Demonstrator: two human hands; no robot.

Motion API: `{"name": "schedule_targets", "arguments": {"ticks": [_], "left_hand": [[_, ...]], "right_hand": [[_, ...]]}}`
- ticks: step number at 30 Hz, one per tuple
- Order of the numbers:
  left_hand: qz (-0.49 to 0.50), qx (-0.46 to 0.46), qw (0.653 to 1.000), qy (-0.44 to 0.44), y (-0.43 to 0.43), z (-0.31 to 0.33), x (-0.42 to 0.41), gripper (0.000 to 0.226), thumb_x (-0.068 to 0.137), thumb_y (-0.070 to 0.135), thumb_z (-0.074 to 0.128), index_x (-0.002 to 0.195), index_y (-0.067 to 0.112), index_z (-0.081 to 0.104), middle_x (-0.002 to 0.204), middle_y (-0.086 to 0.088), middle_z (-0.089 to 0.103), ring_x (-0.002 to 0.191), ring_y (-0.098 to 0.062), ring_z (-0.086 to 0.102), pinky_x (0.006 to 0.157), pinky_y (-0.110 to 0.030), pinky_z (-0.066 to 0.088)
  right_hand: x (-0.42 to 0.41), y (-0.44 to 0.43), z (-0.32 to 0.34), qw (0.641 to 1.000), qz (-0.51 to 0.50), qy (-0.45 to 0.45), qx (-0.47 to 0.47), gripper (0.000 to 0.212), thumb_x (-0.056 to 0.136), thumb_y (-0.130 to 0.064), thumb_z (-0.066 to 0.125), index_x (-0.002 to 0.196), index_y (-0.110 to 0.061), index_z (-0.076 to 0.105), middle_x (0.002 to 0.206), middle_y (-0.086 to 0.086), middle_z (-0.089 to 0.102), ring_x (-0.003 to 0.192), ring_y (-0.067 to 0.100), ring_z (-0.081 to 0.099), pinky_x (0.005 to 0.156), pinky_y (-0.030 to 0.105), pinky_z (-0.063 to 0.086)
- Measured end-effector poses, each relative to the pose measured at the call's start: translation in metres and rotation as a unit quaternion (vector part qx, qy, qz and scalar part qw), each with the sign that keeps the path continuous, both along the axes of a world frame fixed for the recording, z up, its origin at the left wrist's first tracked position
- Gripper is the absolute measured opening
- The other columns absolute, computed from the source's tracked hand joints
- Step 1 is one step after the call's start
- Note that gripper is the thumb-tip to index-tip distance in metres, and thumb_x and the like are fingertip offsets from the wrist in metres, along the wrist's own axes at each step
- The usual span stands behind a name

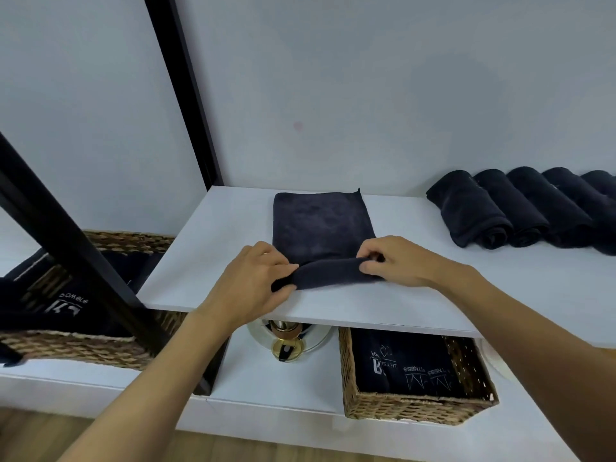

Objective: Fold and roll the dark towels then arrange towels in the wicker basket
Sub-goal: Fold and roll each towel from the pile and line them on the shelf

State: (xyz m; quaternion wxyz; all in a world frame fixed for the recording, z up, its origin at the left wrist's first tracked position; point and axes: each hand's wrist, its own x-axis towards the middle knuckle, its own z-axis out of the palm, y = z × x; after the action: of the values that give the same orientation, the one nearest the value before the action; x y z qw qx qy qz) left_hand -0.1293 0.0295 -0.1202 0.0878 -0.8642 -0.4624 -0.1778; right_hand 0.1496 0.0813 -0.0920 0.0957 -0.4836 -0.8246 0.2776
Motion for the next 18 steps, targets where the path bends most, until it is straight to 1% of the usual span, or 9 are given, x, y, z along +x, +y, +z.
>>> {"name": "schedule_targets", "arguments": {"ticks": [1,3,5,7,10,12,14,16,18], "left_hand": [[0.012,-0.036,0.998,-0.045,0.002,0.003,0.001,0.034,0.086,0.036,0.063,0.114,0.02,0.073,0.097,0.002,0.072,0.092,-0.02,0.061,0.077,-0.034,0.05],[0.05,-0.119,0.982,-0.139,0.011,0.009,0.002,0.026,0.092,0.029,0.059,0.113,0.021,0.071,0.095,0.002,0.072,0.088,-0.017,0.062,0.078,-0.032,0.049],[0.081,-0.189,0.957,-0.205,0.023,0.012,0.004,0.016,0.094,0.022,0.058,0.105,0.022,0.07,0.094,0.006,0.07,0.086,-0.012,0.063,0.078,-0.031,0.052],[0.1,-0.241,0.932,-0.252,0.034,0.013,0.007,0.016,0.096,0.019,0.055,0.102,0.023,0.069,0.097,0.009,0.068,0.089,-0.008,0.062,0.072,-0.023,0.051],[0.106,-0.3,0.898,-0.302,0.046,0.011,0.009,0.016,0.098,0.02,0.053,0.102,0.024,0.067,0.104,0.009,0.066,0.094,-0.01,0.061,0.06,-0.016,0.049],[0.116,-0.298,0.892,-0.32,0.05,0.01,0.009,0.01,0.097,0.02,0.056,0.099,0.025,0.064,0.101,0.007,0.064,0.084,-0.011,0.061,0.053,-0.015,0.047],[0.127,-0.263,0.9,-0.323,0.052,0.009,0.009,0.005,0.095,0.021,0.06,0.092,0.025,0.061,0.096,0.005,0.063,0.073,-0.014,0.059,0.052,-0.017,0.048],[0.132,-0.196,0.932,-0.274,0.051,0.008,0.01,0.006,0.094,0.025,0.063,0.087,0.026,0.063,0.096,0.005,0.061,0.074,-0.012,0.057,0.063,-0.024,0.05],[0.109,-0.131,0.963,-0.211,0.047,0.005,0.009,0.011,0.092,0.035,0.063,0.092,0.025,0.068,0.099,0.006,0.059,0.079,-0.009,0.055,0.074,-0.027,0.05]], "right_hand": [[-0.001,0.005,0.003,0.999,-0.016,0.01,-0.036,0.006,0.093,-0.02,0.058,0.094,-0.019,0.063,0.081,-0.009,0.062,0.069,0.005,0.053,0.064,0.019,0.039],[-0.002,0.014,0.006,0.995,-0.048,0.036,-0.082,0.008,0.093,-0.017,0.055,0.096,-0.019,0.063,0.074,-0.01,0.06,0.066,0.007,0.053,0.061,0.021,0.041],[-0.003,0.021,0.005,0.993,-0.067,0.053,-0.081,0.012,0.093,-0.015,0.053,0.098,-0.022,0.062,0.069,-0.014,0.057,0.064,0.005,0.051,0.06,0.022,0.041],[-0.004,0.024,0.001,0.997,-0.055,0.058,-0.01,0.017,0.093,-0.013,0.054,0.098,-0.026,0.063,0.075,-0.015,0.059,0.067,0.003,0.053,0.064,0.02,0.042],[-0.002,0.022,-0.008,0.979,0.0,0.037,0.202,0.019,0.091,-0.013,0.059,0.096,-0.028,0.07,0.096,-0.013,0.062,0.083,0.002,0.053,0.078,0.017,0.038],[0.001,0.017,-0.014,0.959,0.038,0.004,0.28,0.02,0.091,-0.032,0.057,0.103,-0.027,0.072,0.104,-0.011,0.062,0.09,0.005,0.052,0.082,0.022,0.036],[0.002,0.014,-0.019,0.955,0.063,-0.059,0.283,0.04,0.089,-0.05,0.056,0.117,-0.025,0.068,0.113,-0.01,0.06,0.1,0.011,0.051,0.086,0.027,0.034],[0.003,0.017,-0.023,0.96,0.058,-0.099,0.254,0.045,0.089,-0.051,0.06,0.125,-0.025,0.062,0.12,-0.01,0.056,0.106,0.013,0.049,0.09,0.029,0.033],[0.002,0.023,-0.021,0.974,0.05,-0.075,0.207,0.038,0.091,-0.046,0.061,0.123,-0.025,0.063,0.118,-0.008,0.056,0.103,0.013,0.05,0.092,0.032,0.037]]}}
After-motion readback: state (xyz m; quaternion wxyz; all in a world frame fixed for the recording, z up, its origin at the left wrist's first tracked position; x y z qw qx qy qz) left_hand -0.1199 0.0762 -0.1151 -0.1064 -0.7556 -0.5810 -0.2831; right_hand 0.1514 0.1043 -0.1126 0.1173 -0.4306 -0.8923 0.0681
